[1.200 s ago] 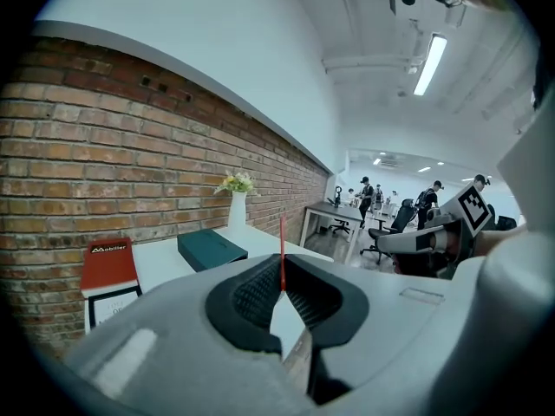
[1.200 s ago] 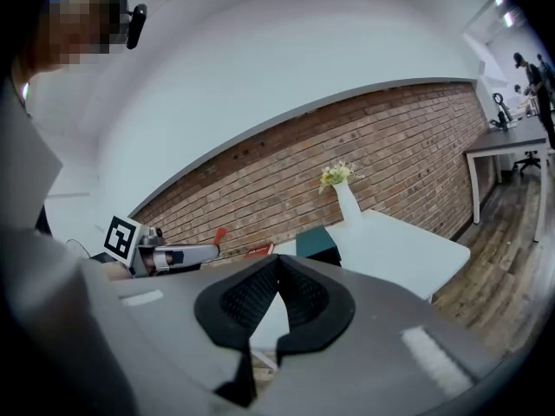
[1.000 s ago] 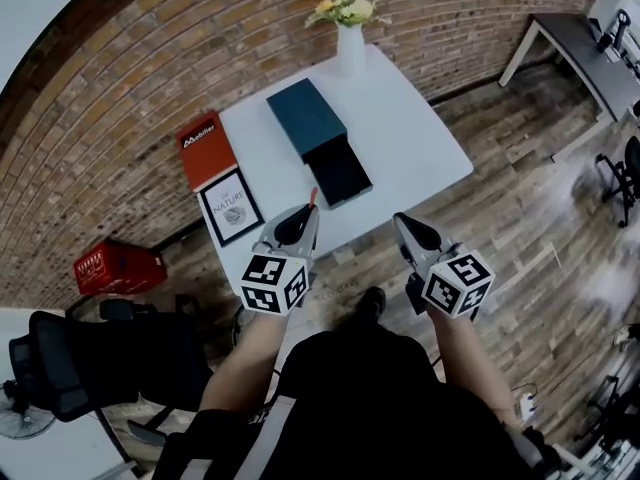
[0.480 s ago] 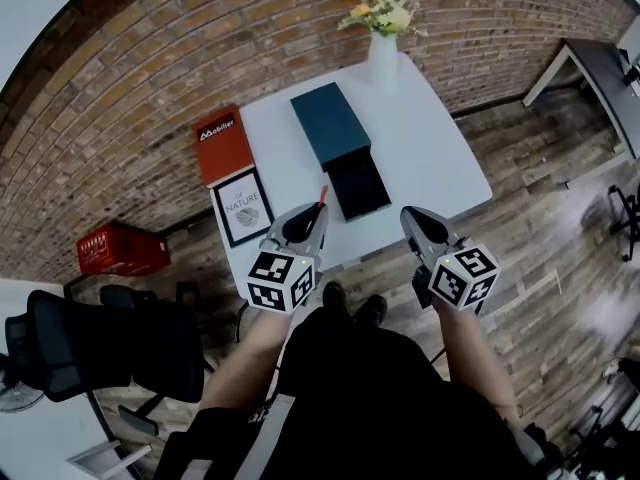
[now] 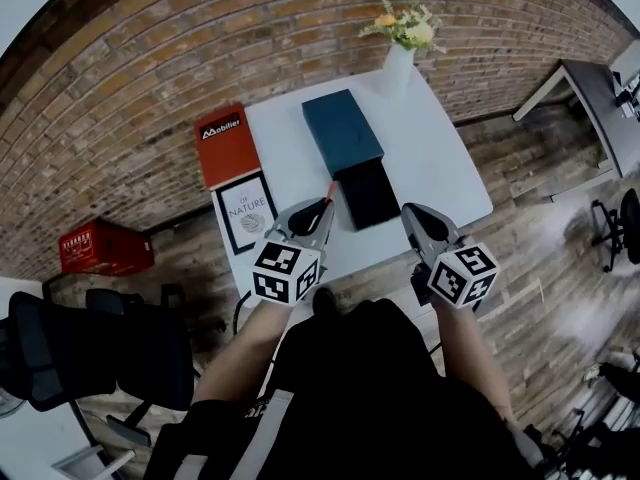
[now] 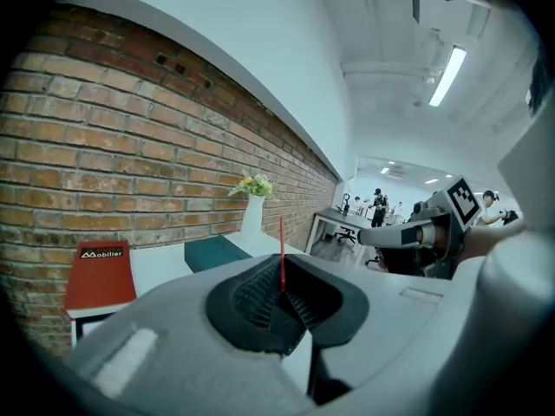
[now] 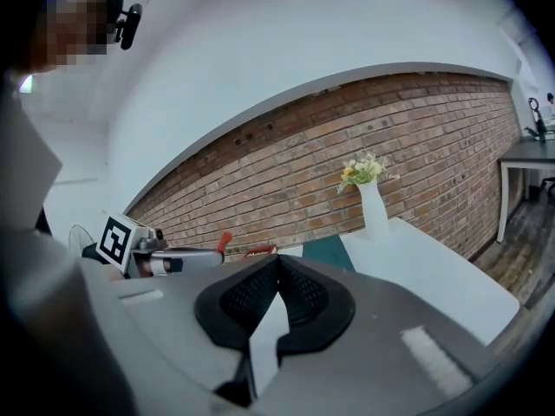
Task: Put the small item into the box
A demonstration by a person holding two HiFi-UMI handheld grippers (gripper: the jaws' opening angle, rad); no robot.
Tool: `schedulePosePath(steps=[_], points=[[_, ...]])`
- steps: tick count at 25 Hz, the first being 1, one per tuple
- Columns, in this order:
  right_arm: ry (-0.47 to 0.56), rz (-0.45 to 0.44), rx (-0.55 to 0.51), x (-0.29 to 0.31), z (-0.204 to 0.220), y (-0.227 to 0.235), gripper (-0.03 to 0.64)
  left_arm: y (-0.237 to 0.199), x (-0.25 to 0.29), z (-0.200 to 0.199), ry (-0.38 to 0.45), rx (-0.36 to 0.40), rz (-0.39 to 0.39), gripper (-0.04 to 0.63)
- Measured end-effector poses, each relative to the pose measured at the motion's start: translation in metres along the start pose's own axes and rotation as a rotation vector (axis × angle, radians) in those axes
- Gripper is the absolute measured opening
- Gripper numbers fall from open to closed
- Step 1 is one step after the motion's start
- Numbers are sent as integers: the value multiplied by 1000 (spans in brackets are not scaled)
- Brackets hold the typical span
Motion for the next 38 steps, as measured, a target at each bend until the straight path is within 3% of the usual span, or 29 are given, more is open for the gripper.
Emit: schedulePosePath(steps=[6, 18, 30, 38], points=[[-54, 2, 31, 7, 16, 0, 0, -7, 15, 4, -27, -25, 32, 20], [-91, -52, 74, 28, 15, 67, 0, -1, 85, 14, -154, -58, 8, 20], [-151, -83, 133, 40, 36, 110, 0, 8, 151, 54, -355, -61, 54, 20], [-177, -58, 144, 41, 42, 128, 0, 4, 178, 80, -466, -50, 81, 20]])
Point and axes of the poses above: the fingertips, and each gripper's own axes: x forward along the fingers, y to its right, z out of its underside, the point moved 8 cm from there along -x, backward along the fingers, and after that the axes turned 7 degrees about -y, right-handed, at the moved point
